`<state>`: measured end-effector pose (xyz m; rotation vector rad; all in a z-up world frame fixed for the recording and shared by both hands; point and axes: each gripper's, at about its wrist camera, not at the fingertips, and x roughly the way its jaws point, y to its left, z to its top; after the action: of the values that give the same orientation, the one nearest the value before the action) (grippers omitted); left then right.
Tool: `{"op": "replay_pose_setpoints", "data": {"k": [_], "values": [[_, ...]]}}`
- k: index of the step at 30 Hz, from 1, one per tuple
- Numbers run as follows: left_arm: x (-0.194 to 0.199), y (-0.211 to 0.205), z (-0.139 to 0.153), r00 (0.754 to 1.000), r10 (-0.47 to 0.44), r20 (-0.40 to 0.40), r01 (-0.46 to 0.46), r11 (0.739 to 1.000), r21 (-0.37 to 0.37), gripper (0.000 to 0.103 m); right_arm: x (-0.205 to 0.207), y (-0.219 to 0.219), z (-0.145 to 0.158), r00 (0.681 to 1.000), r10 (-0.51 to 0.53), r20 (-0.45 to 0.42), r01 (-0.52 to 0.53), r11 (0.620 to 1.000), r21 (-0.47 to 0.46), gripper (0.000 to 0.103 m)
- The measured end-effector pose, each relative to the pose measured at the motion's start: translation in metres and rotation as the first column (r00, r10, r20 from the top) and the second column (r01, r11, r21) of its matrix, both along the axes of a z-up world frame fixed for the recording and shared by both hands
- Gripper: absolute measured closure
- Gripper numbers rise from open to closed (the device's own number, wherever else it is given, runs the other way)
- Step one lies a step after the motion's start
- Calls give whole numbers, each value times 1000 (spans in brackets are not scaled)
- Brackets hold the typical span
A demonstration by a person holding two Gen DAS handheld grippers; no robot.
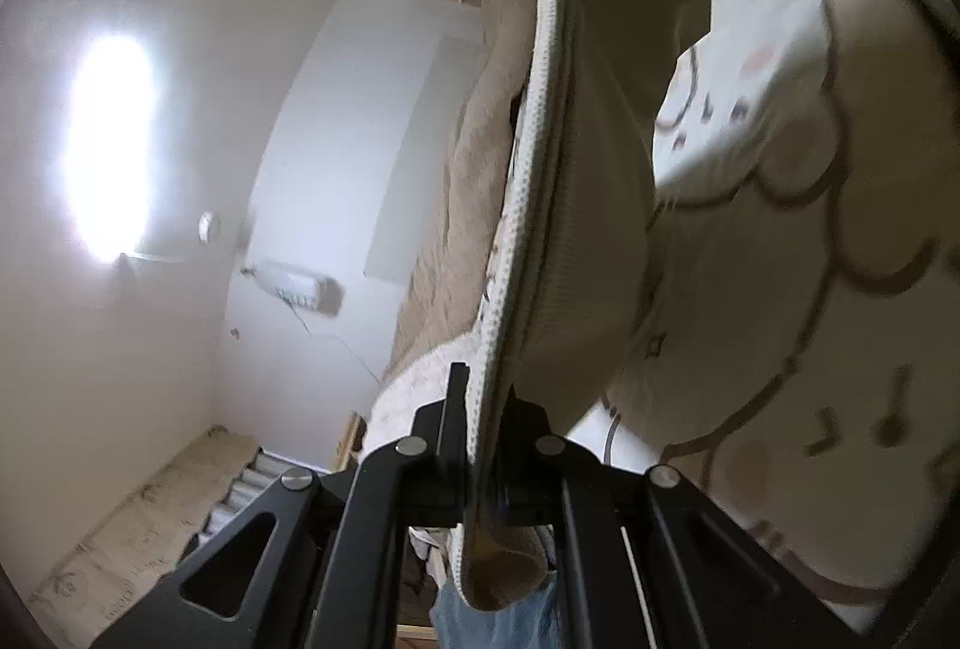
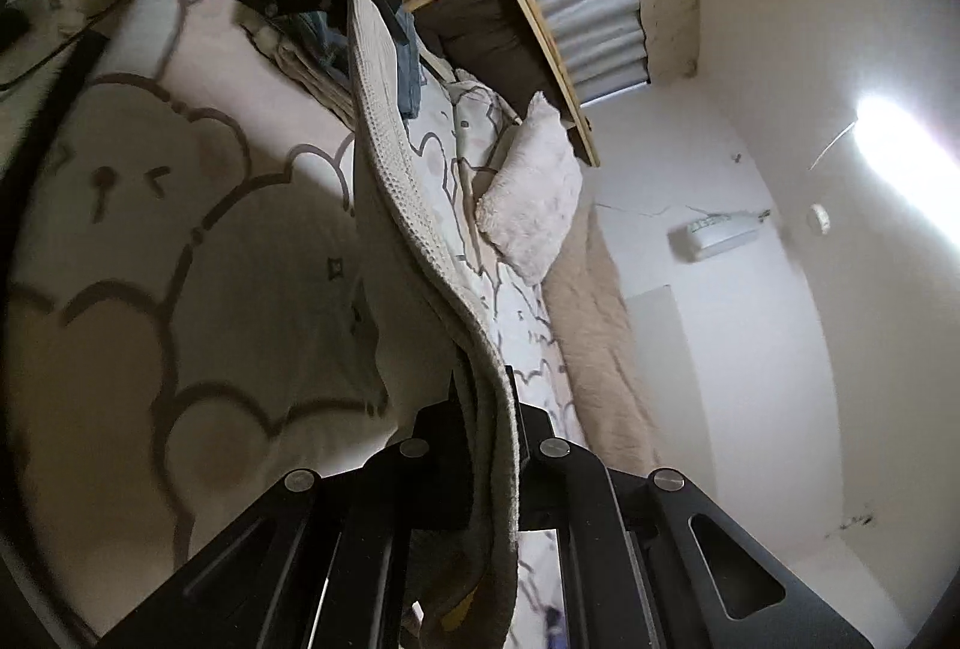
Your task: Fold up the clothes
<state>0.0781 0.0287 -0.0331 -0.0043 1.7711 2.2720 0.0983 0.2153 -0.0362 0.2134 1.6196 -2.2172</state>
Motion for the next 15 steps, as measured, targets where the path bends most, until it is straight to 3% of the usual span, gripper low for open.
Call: {"op": "replay_pose_setpoints", "data": {"k": [4, 7, 11, 13, 15], "values": [[57, 4, 33, 999, -14, 30, 14, 1000, -7, 96, 65, 15, 28, 1000, 26, 7, -26, 999, 24, 97], [110, 6, 42, 989, -3, 149, -1, 1000, 29, 96, 105, 21, 38, 996, 8, 93, -6, 999, -32, 97], [119, 5, 7, 921, 22, 389, -55, 996, 72, 96, 124, 26, 12, 956, -35, 291, 82, 985, -150, 97], [116, 6, -21, 892, 38, 450, -69, 996, 53, 96, 127, 26, -7, 926, -55, 374, 132, 974, -184, 97], [107, 9, -33, 882, 52, 469, -79, 996, 39, 96, 115, 23, -27, 910, -78, 408, 174, 963, -203, 97]]}}
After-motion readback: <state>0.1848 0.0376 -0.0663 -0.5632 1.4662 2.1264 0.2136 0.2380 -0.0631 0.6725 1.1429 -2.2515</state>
